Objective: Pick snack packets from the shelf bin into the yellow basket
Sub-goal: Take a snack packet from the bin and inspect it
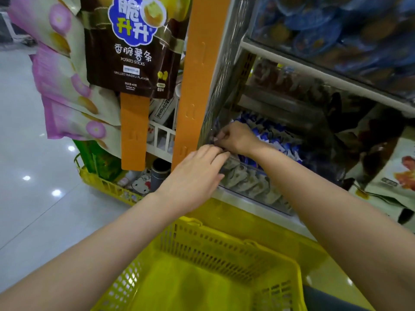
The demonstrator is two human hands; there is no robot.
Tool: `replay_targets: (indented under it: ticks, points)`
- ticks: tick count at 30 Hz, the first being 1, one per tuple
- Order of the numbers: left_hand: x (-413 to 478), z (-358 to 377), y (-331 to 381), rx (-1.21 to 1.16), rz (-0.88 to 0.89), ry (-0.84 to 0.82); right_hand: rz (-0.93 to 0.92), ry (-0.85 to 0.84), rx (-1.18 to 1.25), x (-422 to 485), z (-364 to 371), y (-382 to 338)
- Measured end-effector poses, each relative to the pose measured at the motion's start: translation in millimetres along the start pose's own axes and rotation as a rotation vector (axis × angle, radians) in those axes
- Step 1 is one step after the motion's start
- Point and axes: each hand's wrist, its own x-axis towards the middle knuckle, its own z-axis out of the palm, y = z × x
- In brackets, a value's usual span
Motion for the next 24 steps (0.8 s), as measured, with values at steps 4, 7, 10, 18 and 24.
replay_targets:
  ticks: [4, 7, 10, 18, 24]
  points:
    - [-7.8, -8.4, 3.4, -0.168, -0.057, -0.001, -0.053, 0.326, 0.205, -17.3, -21.7, 2.2]
    - [-21.2, -13.8, 12.5, -0.43, -0.227, 0.027, -0.11, 0.587, 0.463, -50.8, -45.2, 4.2]
    - [-33.6, -19.8, 23.2, -0.898, -0.522, -0.01, -0.226, 0.537, 0.738, -98.7, -49.8, 7.0]
    - [-65.6, -14.7, 61.0, -1.413, -0.823, -0.097, -0.082, 0.011, 1.097, -189.1, 22.4, 20.6]
    - [-71.9, -3.8, 68.2, -1.25, -0.734, -0.147, -0.002, -0.041, 1.034, -198.0, 44.2, 20.2]
